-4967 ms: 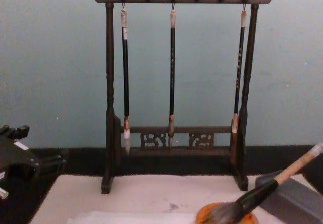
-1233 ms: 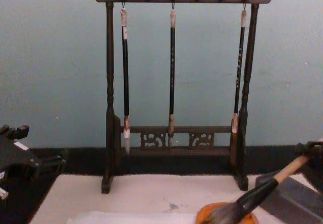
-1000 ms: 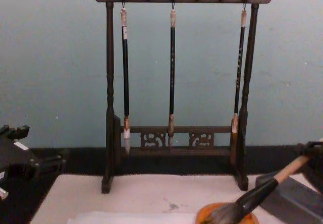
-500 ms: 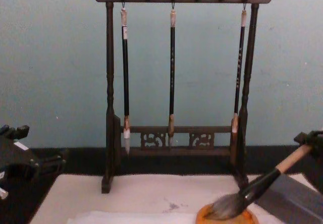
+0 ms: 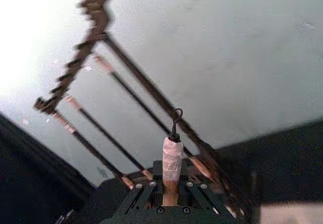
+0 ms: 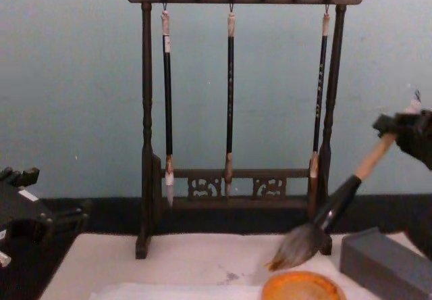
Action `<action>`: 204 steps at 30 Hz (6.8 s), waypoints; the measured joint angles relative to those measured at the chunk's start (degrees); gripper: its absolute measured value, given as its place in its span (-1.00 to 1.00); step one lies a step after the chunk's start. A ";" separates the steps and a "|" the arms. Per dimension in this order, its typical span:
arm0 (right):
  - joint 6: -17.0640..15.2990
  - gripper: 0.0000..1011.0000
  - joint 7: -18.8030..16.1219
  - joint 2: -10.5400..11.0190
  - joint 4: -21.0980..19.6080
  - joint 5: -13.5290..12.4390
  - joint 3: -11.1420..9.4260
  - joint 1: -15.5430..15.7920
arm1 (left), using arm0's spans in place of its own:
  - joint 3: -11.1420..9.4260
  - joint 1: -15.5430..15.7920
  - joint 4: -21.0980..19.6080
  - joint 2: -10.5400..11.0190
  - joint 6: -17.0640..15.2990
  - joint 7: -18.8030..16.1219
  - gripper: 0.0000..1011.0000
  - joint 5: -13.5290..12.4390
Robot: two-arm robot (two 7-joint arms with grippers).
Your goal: Pick up the brush from the inkstone, write on the paper, then place the brush back to its original position.
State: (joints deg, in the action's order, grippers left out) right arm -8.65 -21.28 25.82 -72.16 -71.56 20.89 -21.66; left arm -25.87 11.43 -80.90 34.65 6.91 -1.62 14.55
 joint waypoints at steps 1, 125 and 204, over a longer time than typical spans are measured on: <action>0.36 -0.69 -0.18 0.21 -0.34 0.71 0.43 -0.26 | 0.00 0.00 0.00 0.00 0.00 0.00 1.00 0.00; 4.14 -0.69 -17.30 -0.54 -10.50 36.81 16.78 -6.17 | 0.00 0.00 0.00 0.00 0.00 0.00 1.00 0.00; 3.70 -0.69 -17.30 0.51 -10.14 36.15 16.86 -5.73 | 0.00 0.00 0.00 0.00 0.00 0.00 1.00 0.00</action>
State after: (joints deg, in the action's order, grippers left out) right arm -4.95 -38.58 26.32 -82.30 -35.40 37.75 -27.39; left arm -25.86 11.43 -80.90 34.64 6.91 -1.62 14.55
